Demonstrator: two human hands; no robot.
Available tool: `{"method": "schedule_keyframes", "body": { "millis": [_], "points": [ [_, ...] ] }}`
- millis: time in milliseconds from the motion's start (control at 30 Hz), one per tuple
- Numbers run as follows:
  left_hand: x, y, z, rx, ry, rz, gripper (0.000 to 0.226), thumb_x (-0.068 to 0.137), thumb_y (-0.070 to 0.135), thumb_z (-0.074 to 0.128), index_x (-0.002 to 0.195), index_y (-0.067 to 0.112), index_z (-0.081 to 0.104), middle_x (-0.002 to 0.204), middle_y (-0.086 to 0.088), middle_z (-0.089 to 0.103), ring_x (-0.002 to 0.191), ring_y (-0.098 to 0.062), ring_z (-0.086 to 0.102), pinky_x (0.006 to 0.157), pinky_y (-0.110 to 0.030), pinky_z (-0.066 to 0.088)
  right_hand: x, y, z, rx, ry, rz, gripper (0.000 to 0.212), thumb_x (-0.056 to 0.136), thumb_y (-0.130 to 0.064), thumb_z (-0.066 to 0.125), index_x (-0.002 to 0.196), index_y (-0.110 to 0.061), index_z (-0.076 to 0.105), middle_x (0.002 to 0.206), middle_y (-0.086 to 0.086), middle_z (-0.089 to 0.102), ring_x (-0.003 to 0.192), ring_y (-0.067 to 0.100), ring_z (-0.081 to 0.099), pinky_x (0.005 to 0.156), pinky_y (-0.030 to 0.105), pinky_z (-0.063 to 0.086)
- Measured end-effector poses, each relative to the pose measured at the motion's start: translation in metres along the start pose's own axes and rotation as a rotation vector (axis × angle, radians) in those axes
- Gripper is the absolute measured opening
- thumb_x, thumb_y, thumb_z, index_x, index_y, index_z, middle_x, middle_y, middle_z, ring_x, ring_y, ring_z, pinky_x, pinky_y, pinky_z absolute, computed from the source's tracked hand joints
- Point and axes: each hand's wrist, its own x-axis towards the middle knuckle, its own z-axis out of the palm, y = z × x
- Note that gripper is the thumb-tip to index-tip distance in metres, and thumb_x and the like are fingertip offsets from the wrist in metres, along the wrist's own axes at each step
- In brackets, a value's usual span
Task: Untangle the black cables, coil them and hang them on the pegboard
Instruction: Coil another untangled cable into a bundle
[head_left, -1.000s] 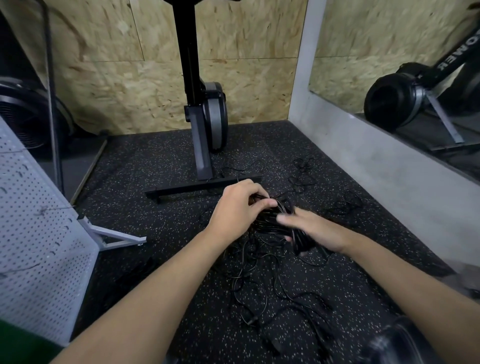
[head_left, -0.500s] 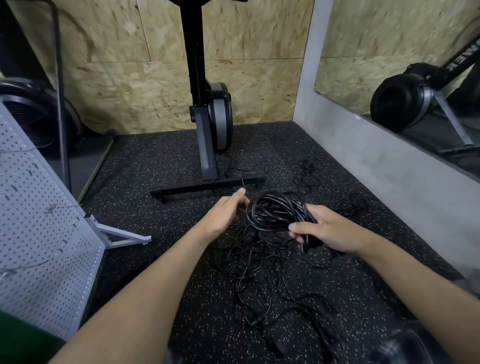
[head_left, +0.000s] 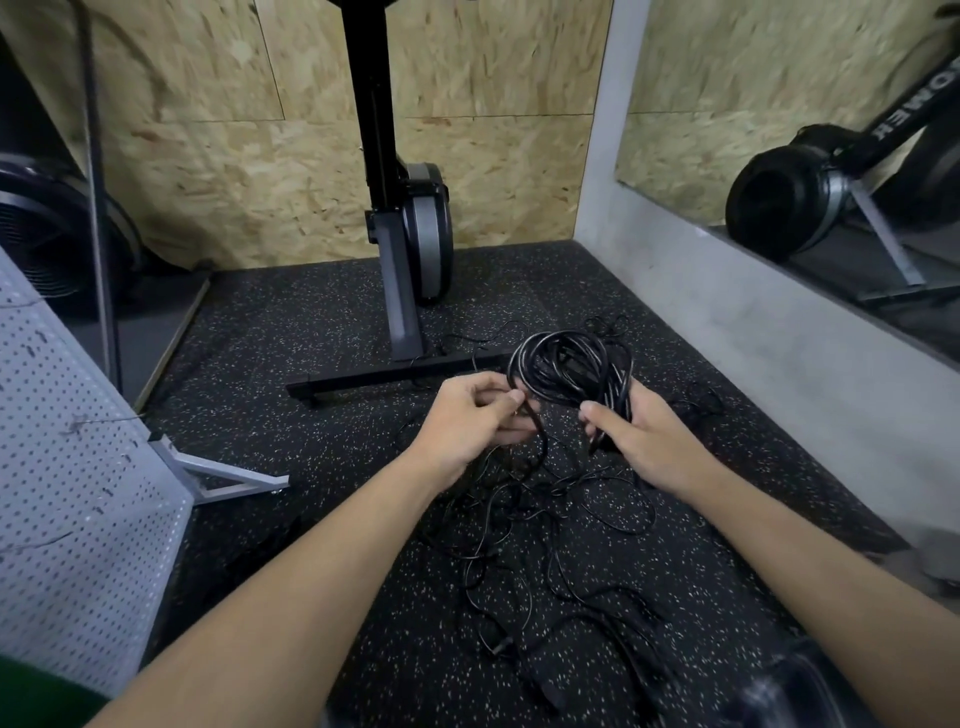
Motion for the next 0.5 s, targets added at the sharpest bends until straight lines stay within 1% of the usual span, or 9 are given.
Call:
{"method": "schedule_keyframes", "body": {
  "millis": [67, 100, 167, 200, 233, 300, 367, 433, 500],
  "points": [
    [-0.002, 0.008, 0.010, -0.112, 0.021, 0.013, 0.013, 0.105, 0.001, 0.055, 0.112, -0.003, 0.066, 0.098, -0.012, 0.080, 0.087, -0.023, 0.079, 0.076, -0.030, 0.064, 0.000, -0.005, 0.004, 0.048, 0.027, -0.011, 0.011, 0.105, -0.021, 0.059, 0.116, -0.020, 0.061, 0.102, -0.003, 0.072, 0.093, 0.003, 0.068, 0.096, 0.031, 0.054],
    [-0.003, 0.012, 0.013, -0.169, 0.037, 0.013, 0.013, 0.105, 0.000, 0.054, 0.111, -0.002, 0.065, 0.098, -0.013, 0.080, 0.088, -0.023, 0.079, 0.077, -0.031, 0.064, 0.000, -0.009, 0.007, 0.069, 0.028, -0.029, 0.016, 0.105, -0.019, 0.058, 0.121, -0.020, 0.060, 0.106, -0.008, 0.071, 0.097, -0.003, 0.067, 0.095, 0.023, 0.053],
    [-0.004, 0.018, 0.016, -0.255, 0.063, 0.000, 0.011, 0.105, 0.000, 0.055, 0.112, 0.000, 0.064, 0.099, -0.016, 0.079, 0.088, -0.024, 0.079, 0.080, -0.033, 0.065, -0.001, -0.015, 0.011, 0.092, 0.031, -0.081, 0.029, 0.106, -0.016, 0.057, 0.134, -0.022, 0.056, 0.121, -0.018, 0.066, 0.109, -0.016, 0.059, 0.094, 0.005, 0.043],
    [-0.004, 0.021, 0.017, -0.282, 0.070, -0.009, 0.010, 0.104, 0.001, 0.057, 0.112, 0.000, 0.063, 0.100, -0.018, 0.079, 0.087, -0.025, 0.079, 0.082, -0.035, 0.065, 0.001, -0.015, 0.013, 0.101, 0.033, -0.097, 0.033, 0.106, -0.015, 0.057, 0.138, -0.022, 0.054, 0.127, -0.019, 0.063, 0.115, -0.019, 0.054, 0.093, -0.001, 0.039],
    [-0.006, 0.023, 0.018, -0.296, 0.075, -0.016, 0.009, 0.103, 0.002, 0.059, 0.111, 0.001, 0.064, 0.100, -0.019, 0.079, 0.086, -0.025, 0.079, 0.084, -0.036, 0.065, 0.002, -0.014, 0.014, 0.109, 0.030, -0.100, 0.035, 0.106, -0.015, 0.056, 0.141, -0.021, 0.053, 0.130, -0.018, 0.062, 0.119, -0.018, 0.052, 0.094, -0.002, 0.038],
    [-0.006, 0.026, 0.019, -0.299, 0.085, -0.015, 0.008, 0.101, 0.004, 0.063, 0.109, 0.001, 0.064, 0.099, -0.019, 0.079, 0.085, -0.025, 0.079, 0.084, -0.037, 0.065, 0.003, -0.011, 0.013, 0.131, 0.009, -0.075, 0.033, 0.106, -0.016, 0.057, 0.139, -0.019, 0.056, 0.127, -0.015, 0.066, 0.118, -0.011, 0.057, 0.095, 0.001, 0.041],
    [-0.006, 0.024, 0.019, -0.282, 0.098, -0.006, 0.011, 0.101, 0.003, 0.063, 0.111, -0.001, 0.064, 0.099, -0.020, 0.079, 0.087, -0.027, 0.079, 0.085, -0.037, 0.064, 0.003, -0.010, 0.011, 0.143, -0.025, -0.051, 0.026, 0.106, -0.015, 0.057, 0.131, -0.016, 0.060, 0.116, -0.008, 0.072, 0.111, -0.001, 0.066, 0.092, 0.009, 0.048],
    [-0.003, 0.019, 0.016, -0.170, 0.137, 0.066, 0.009, 0.100, 0.002, 0.064, 0.108, 0.001, 0.068, 0.100, -0.020, 0.078, 0.092, -0.032, 0.078, 0.087, -0.040, 0.064, 0.003, -0.010, 0.010, 0.177, -0.041, -0.042, 0.019, 0.105, -0.011, 0.057, 0.124, -0.011, 0.061, 0.105, 0.000, 0.075, 0.098, 0.007, 0.071, 0.086, 0.016, 0.054],
    [-0.001, 0.015, 0.013, -0.053, 0.164, 0.157, 0.008, 0.098, 0.005, 0.067, 0.103, 0.007, 0.072, 0.102, -0.019, 0.077, 0.093, -0.029, 0.076, 0.084, -0.039, 0.064, 0.005, -0.010, 0.008, 0.208, -0.041, -0.048, 0.015, 0.105, -0.008, 0.056, 0.120, -0.007, 0.060, 0.098, 0.006, 0.073, 0.090, 0.012, 0.071, 0.082, 0.021, 0.056]
  ]
}}
